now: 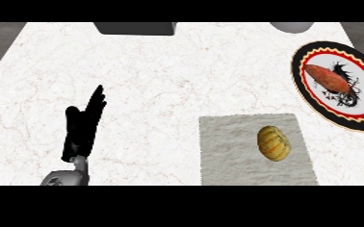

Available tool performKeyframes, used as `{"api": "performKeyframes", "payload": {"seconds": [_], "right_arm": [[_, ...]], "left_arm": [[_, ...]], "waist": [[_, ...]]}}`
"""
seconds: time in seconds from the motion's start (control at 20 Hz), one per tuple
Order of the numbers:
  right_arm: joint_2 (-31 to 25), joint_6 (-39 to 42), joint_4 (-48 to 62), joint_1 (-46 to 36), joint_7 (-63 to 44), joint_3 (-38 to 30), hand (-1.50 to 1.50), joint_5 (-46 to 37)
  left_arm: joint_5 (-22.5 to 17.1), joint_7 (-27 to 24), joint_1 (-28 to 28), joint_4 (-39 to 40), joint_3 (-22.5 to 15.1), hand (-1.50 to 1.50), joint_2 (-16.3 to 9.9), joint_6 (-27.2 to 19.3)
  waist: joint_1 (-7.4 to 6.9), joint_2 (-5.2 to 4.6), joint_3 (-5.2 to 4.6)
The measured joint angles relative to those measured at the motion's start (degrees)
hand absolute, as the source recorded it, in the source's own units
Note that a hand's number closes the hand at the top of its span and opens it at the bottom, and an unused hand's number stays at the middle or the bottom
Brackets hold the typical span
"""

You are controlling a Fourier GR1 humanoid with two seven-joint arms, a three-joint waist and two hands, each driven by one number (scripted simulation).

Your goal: Pick the sweet potato from the placemat and place it in the plate

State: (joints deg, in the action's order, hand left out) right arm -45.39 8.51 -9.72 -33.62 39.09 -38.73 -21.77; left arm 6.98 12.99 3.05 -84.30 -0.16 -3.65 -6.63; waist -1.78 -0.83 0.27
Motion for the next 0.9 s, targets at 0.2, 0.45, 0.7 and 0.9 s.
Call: {"api": "performKeyframes", "payload": {"seconds": [0.2,0.45,0.7,0.9], "right_arm": [[-1.6,0.6,0.3,1.7,1.5,-1.0,-1.50,1.2],[-2.4,-0.5,0.8,2.6,1.7,-2.4,-1.50,2.6],[-3.7,-1.6,1.2,4.2,1.7,-3.3,-1.50,3.5],[-3.7,-2.9,1.3,5.0,1.6,-3.3,-1.50,3.5]], "left_arm": [[-0.4,0.8,-0.4,-1.2,0.3,0.00,-0.8,0.7],[-1.2,0.7,-0.1,-1.0,1.4,0.00,-1.9,1.7],[-0.5,0.1,0.2,-0.2,0.8,0.00,-0.8,0.8],[-0.6,0.0,1.2,0.8,1.0,0.00,-0.7,0.8]], "waist": [[-0.12,-0.01,0.05],[-0.26,-0.12,0.10],[-0.23,-0.18,0.14],[-0.37,-0.26,0.17]]}}
